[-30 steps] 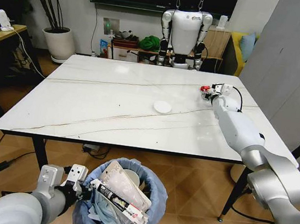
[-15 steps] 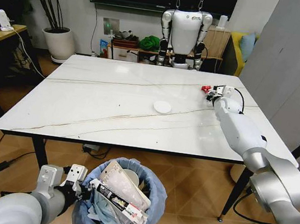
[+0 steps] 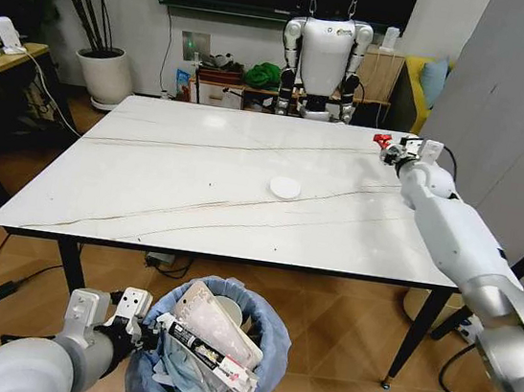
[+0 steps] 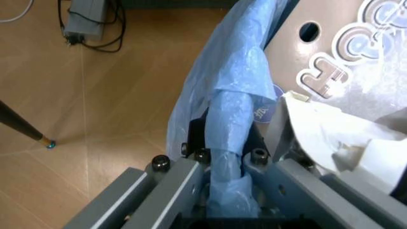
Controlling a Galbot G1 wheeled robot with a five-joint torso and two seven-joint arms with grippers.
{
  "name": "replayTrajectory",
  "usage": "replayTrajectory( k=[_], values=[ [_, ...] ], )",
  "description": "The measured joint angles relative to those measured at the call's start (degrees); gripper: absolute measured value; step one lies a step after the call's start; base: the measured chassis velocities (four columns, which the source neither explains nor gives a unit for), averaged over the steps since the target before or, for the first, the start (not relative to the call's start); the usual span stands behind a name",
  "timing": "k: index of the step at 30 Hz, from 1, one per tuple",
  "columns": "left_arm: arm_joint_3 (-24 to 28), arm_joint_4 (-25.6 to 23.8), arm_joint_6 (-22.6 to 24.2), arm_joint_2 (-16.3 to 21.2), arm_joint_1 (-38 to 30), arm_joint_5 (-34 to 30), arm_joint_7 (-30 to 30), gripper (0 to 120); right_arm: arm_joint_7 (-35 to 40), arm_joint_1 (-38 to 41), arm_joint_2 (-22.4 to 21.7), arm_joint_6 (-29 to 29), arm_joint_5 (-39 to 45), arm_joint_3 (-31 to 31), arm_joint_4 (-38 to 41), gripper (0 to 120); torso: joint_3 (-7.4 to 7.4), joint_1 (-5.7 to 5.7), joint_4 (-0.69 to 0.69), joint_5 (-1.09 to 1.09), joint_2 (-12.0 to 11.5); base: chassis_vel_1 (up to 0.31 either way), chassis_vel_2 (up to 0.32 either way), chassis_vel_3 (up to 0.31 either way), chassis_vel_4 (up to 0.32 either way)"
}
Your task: Pick up the trash bin and place the trash from the table into it.
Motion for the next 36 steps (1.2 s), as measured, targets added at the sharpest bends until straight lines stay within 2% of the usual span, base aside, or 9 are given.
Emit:
replayTrajectory(
  k=[2, 9, 12, 13, 18, 20, 22, 26, 36],
  values=[
    [0.1, 0.0, 0.0, 0.0, -0.2, 0.0, 0.0, 0, 0.6, -1.2, -1.2, -0.3, 1.2, 0.4, 3.2, 49, 0.00, 0.00, 0.00, 0.00, 0.0, 0.000, 0.000, 0.000, 0.000],
    [0.7, 0.0, 0.0, -0.3, -0.8, 0.0, 0.0, 0, 4.3, -8.9, -7.2, -2.7, 8.4, 4.9, 23.7, 49, -0.01, 0.00, 0.07, -0.02, 0.0, 0.000, 0.000, 0.000, 0.000],
    [0.8, 0.0, 0.0, -0.3, -1.0, -0.1, 0.0, 0, 4.8, -11.6, -8.3, -3.3, 10.0, 6.7, 27.8, 49, 0.00, 0.00, 0.05, -0.01, 0.0, 0.000, 0.000, 0.000, 0.000],
    [0.8, 0.0, 0.0, -0.3, -1.2, -0.2, 0.0, 0, 4.9, -14.9, -9.4, -3.8, 11.5, 9.1, 32.7, 49, 0.00, 0.00, 0.03, 0.00, 0.0, 0.000, 0.000, 0.000, 0.000],
    [0.8, 0.0, 0.0, -0.3, -1.4, -0.3, 0.0, 0, 4.3, -21.7, -11.6, -4.3, 14.3, 14.0, 42.6, 49, 0.00, 0.00, 0.03, 0.00, 0.0, 0.000, 0.000, 0.000, 0.000],
    [0.8, 0.0, 0.0, -0.3, -1.3, -0.3, 0.0, 0, 3.0, -27.2, -13.1, -4.3, 15.4, 18.3, 50.1, 49, -0.01, -0.01, 0.03, -0.03, 0.0, 0.000, 0.000, 0.000, 0.000],
    [0.8, 0.0, 0.0, -0.3, -1.3, -0.3, 0.0, 0, 2.8, -28.9, -13.5, -4.3, 15.7, 19.6, 52.1, 49, -0.01, -0.01, 0.03, -0.02, 0.0, 0.000, 0.000, 0.000, 0.000],
    [0.9, 0.0, 0.0, -0.3, -1.1, -0.5, -0.8, 0, 1.3, -37.5, -14.9, -4.4, 16.7, 24.9, 62.1, 49, -0.01, -0.01, 0.03, -0.02, 0.0, 0.000, 0.000, 0.000, 0.000],
    [-0.7, 0.0, 0.0, -1.4, 1.6, -1.2, -5.3, 0, -1.4, -44.8, -14.2, -4.6, 17.1, 24.2, 74.9, 49, 0.00, -0.01, 0.05, -0.03, 0.0, 0.000, 0.000, 0.000, 0.000]
  ],
)
